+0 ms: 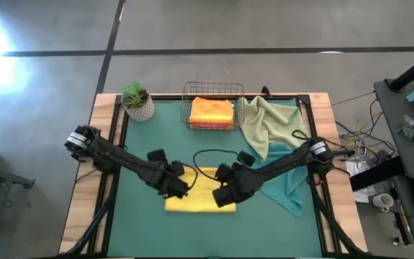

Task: Fold microfiber towels
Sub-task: Fold the yellow microfiber towel

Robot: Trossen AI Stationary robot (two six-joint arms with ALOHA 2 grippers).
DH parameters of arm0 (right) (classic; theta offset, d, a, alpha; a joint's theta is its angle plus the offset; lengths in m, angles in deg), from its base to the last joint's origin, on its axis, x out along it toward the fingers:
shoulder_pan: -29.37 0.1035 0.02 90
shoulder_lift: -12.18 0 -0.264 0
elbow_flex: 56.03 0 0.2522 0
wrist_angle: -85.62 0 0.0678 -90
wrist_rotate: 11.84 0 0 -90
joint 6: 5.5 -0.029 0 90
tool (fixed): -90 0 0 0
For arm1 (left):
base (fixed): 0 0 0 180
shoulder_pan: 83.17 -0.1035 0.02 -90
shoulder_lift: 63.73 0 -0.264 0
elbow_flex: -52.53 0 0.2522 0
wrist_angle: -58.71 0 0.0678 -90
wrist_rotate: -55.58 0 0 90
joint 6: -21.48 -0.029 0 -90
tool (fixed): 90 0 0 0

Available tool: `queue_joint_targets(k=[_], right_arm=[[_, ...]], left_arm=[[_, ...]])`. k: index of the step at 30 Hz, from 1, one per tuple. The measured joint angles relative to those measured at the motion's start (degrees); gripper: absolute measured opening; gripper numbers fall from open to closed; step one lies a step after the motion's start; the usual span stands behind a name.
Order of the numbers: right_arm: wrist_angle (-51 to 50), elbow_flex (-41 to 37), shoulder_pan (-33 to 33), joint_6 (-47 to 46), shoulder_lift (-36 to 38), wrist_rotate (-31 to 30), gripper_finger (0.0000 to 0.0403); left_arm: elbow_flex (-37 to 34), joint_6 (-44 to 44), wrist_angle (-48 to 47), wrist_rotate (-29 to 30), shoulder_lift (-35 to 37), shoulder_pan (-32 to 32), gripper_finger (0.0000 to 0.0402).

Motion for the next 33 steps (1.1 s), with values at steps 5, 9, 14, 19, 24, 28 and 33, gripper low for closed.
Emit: queue_joint_targets(k=[5, 9, 14, 19, 24, 28, 33], right_arm=[[1.3, -5.5, 3.0, -1.0, 4.4, 2.3, 0.0068], [7.8, -13.2, 6.1, -4.4, 8.1, 5.3, 0.0063], [24.0, -20.2, 9.5, -4.8, 11.6, 7.6, 0.0063], [38.3, -25.9, 10.1, -4.0, 11.8, 8.9, 0.0062], [49.9, -32.1, 10.0, -3.5, 11.7, 12.6, 0.0039], [53.3, -34.7, 10.0, -5.4, 11.9, 12.8, 0.0011], [58.2, -37.8, 9.2, -7.2, 11.7, 14.7, 0.0009]], left_arm=[[-2.4, -2.1, 8.5, 1.6, 0.9, 4.9, 0.0173], [-5.4, -2.8, 14.1, 0.4, 1.0, 6.8, 0.0173], [-9.1, -2.9, 21.5, -3.0, 1.0, 6.9, 0.0173], [-13.1, -6.1, 29.0, -4.9, 1.1, 6.1, 0.0173], [-16.5, -9.1, 34.5, -6.8, 1.1, 4.7, 0.0173], [-18.2, -11.2, 37.6, -8.6, 1.3, 3.8, 0.0173], [-20.1, -13.6, 39.6, -9.5, 1.3, 3.0, 0.0164]])
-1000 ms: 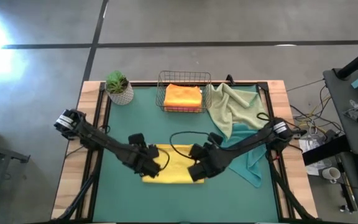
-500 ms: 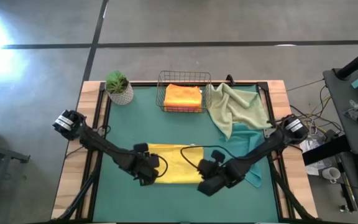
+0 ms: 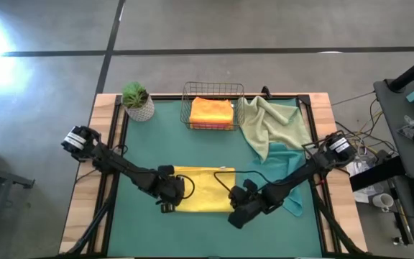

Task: Fold microfiber towels
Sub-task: Fold the yellow microfiber towel

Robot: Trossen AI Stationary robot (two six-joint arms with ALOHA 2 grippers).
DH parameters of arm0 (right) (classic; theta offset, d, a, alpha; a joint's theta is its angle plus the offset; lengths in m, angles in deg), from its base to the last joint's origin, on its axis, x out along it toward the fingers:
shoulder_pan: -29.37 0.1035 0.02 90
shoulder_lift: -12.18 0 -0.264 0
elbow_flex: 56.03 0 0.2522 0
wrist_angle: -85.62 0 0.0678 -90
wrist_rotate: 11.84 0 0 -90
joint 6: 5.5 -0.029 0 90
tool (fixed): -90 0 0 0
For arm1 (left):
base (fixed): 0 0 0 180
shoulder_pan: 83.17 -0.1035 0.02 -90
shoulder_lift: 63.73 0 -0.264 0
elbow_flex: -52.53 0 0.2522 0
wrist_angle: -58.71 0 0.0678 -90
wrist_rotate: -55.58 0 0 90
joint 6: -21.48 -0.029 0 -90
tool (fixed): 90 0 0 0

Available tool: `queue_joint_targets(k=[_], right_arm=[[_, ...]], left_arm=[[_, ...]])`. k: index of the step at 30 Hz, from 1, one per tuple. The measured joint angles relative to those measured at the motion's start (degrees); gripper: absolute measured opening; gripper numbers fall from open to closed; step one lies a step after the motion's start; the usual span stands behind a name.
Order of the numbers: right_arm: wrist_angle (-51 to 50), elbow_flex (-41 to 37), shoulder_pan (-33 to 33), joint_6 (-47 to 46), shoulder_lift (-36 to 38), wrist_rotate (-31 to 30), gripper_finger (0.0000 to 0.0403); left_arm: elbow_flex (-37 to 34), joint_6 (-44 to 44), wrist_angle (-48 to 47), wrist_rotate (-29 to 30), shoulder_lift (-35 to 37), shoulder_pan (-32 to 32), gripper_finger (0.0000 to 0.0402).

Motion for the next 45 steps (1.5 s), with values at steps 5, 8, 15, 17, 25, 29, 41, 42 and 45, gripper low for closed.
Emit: queue_joint_targets(k=[5, 8, 15, 17, 25, 29, 41, 42, 45], right_arm=[[2.9, -2.0, -1.1, -1.3, -0.1, 0.7, 0.0008], [5.5, -3.5, -1.6, -1.4, -0.1, 1.8, 0.0008], [7.9, -4.9, -1.9, -3.7, -0.1, 4.2, 0.0008], [8.1, -4.7, -1.9, -3.7, -0.1, 4.9, 0.0008], [6.1, -1.5, -1.9, -1.4, 1.1, 2.3, 0.0008], [0.5, 0.5, -1.9, -1.2, 2.5, 1.0, 0.0008], [-9.9, 3.3, -1.9, 1.8, 10.1, -8.9, 0.0008], [-10.3, 3.3, -1.9, 1.8, 10.4, -9.0, 0.0008], [-11.3, 3.2, -1.9, 2.2, 11.2, -9.0, 0.0008]], left_arm=[[-1.2, -2.7, 0.6, -0.5, 0.2, -1.6, 0.0124], [-1.2, -5.7, 0.6, 1.9, 0.2, -3.1, 0.0095], [-1.4, -13.6, 0.8, 6.6, 0.1, -8.9, 0.0051], [-1.5, -16.9, 0.8, 8.8, 0.0, -10.9, 0.0045], [0.1, -23.4, -3.4, 6.9, 2.4, -17.2, 0.0042], [0.8, -23.7, -4.7, 0.1, 6.5, -17.4, 0.0042], [0.9, -19.1, -3.5, -8.4, 15.5, -17.4, 0.0045], [0.7, -19.1, -3.7, -8.4, 15.4, -17.4, 0.0049], [0.3, -19.1, -4.3, -8.4, 14.2, -17.4, 0.007]])
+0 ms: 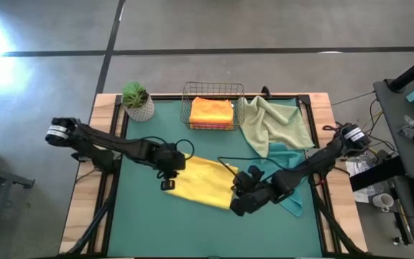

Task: Fold microfiber towels
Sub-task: Fold the yellow microfiber towel

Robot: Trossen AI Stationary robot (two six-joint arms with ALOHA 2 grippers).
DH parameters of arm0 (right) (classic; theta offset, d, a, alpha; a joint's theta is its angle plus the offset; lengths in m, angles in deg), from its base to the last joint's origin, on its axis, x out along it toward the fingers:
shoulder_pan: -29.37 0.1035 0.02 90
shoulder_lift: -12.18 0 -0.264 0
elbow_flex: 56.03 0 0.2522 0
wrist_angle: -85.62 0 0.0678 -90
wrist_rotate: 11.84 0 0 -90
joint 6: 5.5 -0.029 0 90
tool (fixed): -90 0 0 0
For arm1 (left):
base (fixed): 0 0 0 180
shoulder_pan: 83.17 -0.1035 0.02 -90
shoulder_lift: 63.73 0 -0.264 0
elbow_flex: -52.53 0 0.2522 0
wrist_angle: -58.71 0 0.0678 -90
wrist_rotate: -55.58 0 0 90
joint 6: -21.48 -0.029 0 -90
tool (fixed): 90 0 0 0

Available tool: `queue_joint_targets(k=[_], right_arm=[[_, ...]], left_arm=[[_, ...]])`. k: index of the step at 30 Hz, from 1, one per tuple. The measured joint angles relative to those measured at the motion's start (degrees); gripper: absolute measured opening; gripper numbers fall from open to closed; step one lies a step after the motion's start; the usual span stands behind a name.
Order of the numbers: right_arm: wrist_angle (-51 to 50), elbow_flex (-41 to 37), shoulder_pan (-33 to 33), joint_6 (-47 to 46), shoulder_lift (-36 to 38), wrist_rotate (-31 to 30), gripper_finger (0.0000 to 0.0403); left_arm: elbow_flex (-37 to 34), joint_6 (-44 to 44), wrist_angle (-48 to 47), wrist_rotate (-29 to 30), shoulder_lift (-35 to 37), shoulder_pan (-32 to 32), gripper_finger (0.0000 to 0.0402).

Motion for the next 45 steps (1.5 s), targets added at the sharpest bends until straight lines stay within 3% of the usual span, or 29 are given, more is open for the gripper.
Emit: queue_joint_targets(k=[6, 10, 17, 26, 33, 45], right_arm=[[-2.7, 0.0, 0.0, 0.3, 1.4, -0.1, 0.0008], [-6.0, 0.1, 0.0, 0.8, 3.1, -1.1, 0.0008], [-12.9, 0.1, -0.1, -0.8, 7.8, -4.3, 0.0008], [-13.2, 0.0, -0.4, 1.3, 11.4, -4.9, 0.0008], [-10.5, -2.0, -2.7, 8.7, 9.6, 1.6, 0.0008], [11.2, -12.0, -15.7, 17.3, 6.5, 20.7, 0.0008]], left_arm=[[-0.5, 0.1, -1.0, -1.1, -3.0, 0.0, 0.0135], [1.5, 0.2, 4.8, -3.0, -4.7, 0.4, 0.0167], [3.5, 2.2, 22.7, -3.5, -6.5, 2.0, 0.0175], [4.2, 9.0, 27.1, -3.0, -11.9, 5.1, 0.0176], [4.0, 15.1, 19.9, -2.9, -14.0, 9.7, 0.0176], [2.8, 18.2, 12.5, 1.1, -14.0, 12.9, 0.0176]])
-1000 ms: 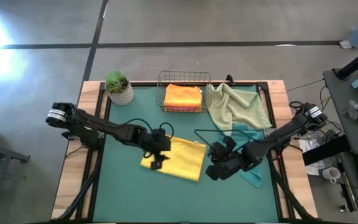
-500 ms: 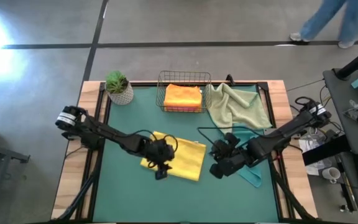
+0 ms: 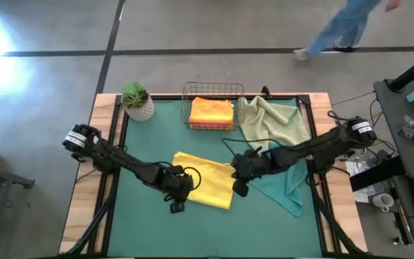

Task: Fold microfiber towels
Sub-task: Fold the yellow microfiber towel

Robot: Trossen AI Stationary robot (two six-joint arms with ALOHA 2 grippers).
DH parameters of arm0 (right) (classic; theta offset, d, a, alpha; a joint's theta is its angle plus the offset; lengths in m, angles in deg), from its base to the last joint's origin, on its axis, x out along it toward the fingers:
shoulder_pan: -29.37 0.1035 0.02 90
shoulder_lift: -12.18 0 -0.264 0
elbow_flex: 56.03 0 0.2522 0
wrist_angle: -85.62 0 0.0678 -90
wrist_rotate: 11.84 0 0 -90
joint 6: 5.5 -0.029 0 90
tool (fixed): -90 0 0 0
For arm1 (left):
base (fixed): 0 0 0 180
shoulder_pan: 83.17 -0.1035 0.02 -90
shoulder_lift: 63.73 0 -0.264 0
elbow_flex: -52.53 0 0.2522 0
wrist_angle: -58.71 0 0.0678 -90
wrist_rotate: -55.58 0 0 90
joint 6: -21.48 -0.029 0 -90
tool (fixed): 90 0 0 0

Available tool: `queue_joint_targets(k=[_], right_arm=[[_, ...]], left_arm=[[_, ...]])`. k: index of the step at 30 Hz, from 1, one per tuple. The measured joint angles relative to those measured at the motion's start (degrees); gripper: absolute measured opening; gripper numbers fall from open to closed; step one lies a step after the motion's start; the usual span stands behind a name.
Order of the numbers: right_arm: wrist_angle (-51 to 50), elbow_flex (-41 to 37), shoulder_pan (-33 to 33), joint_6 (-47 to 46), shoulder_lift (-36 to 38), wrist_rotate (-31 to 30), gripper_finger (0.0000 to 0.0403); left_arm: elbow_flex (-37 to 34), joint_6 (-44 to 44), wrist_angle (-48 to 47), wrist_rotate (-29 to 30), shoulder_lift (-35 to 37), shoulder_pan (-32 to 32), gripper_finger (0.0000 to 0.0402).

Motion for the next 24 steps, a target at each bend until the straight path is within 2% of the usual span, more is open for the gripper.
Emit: queue_joint_targets(k=[8, 15, 24], right_arm=[[6.7, 0.1, -4.6, 3.7, -7.9, 2.7, 0.0008], [6.8, 2.0, -5.7, 4.1, -15.1, 2.5, 0.0008], [6.9, 3.1, -5.2, -0.5, -17.8, 2.4, 0.0008]], left_arm=[[-0.3, 0.0, -4.9, 0.8, 0.0, 0.0, 0.0176], [-1.2, 0.0, -7.3, 0.9, 0.0, 0.0, 0.0176], [-4.3, -0.1, -7.0, 4.2, 0.2, -0.3, 0.0176]])
